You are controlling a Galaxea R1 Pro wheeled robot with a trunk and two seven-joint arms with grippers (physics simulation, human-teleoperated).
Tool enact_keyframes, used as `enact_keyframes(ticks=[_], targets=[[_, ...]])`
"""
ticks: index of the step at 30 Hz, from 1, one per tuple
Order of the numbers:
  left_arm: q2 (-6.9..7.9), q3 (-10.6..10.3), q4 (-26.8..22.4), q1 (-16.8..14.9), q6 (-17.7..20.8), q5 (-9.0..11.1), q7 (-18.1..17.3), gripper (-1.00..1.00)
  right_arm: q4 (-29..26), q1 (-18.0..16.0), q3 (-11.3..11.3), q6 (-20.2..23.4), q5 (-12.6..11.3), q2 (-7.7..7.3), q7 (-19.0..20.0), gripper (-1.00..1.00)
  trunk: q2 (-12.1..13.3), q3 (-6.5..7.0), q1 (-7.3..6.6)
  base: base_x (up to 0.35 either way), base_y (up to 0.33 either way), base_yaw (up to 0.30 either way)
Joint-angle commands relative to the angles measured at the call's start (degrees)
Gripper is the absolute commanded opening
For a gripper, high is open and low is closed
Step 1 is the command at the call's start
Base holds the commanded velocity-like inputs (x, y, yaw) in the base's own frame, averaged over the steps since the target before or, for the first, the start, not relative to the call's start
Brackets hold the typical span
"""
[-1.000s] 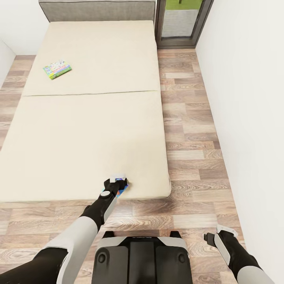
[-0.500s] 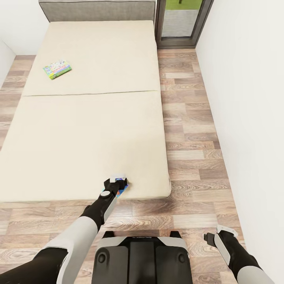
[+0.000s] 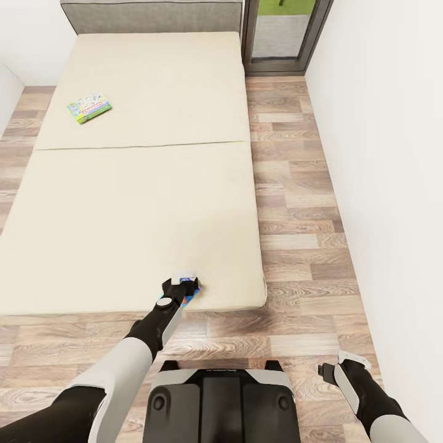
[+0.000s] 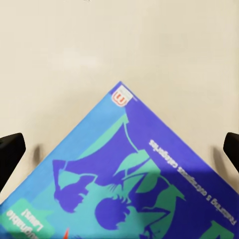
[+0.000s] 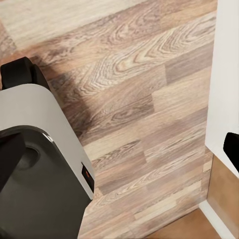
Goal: Put all the toys in the child's room - the three board games (two on the bed and one on the table), the two jigsaw puzzles on the table, and the tennis ball on the table - inside the toy box on the table in the child's room.
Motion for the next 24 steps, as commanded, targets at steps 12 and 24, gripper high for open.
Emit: enact_keyframes(ticks=[12, 24], targets=[[-0.02, 0.0, 0.0, 0.0, -0.2, -0.1, 0.3, 1.00, -0.1, 0.0, 0.1, 0.2, -0.6, -0.01, -0.4, 1.00, -0.1, -0.04, 0.02, -0.084, 0.000, 0.000], [-0.02, 0.0, 0.0, 0.0, -0.2, -0.1, 0.3, 1.00, -0.1, 0.0, 0.1, 0.2, -0.6, -0.01, -0.4, 1.00, -0.1, -0.04, 0.02, -0.010, 0.000, 0.000]])
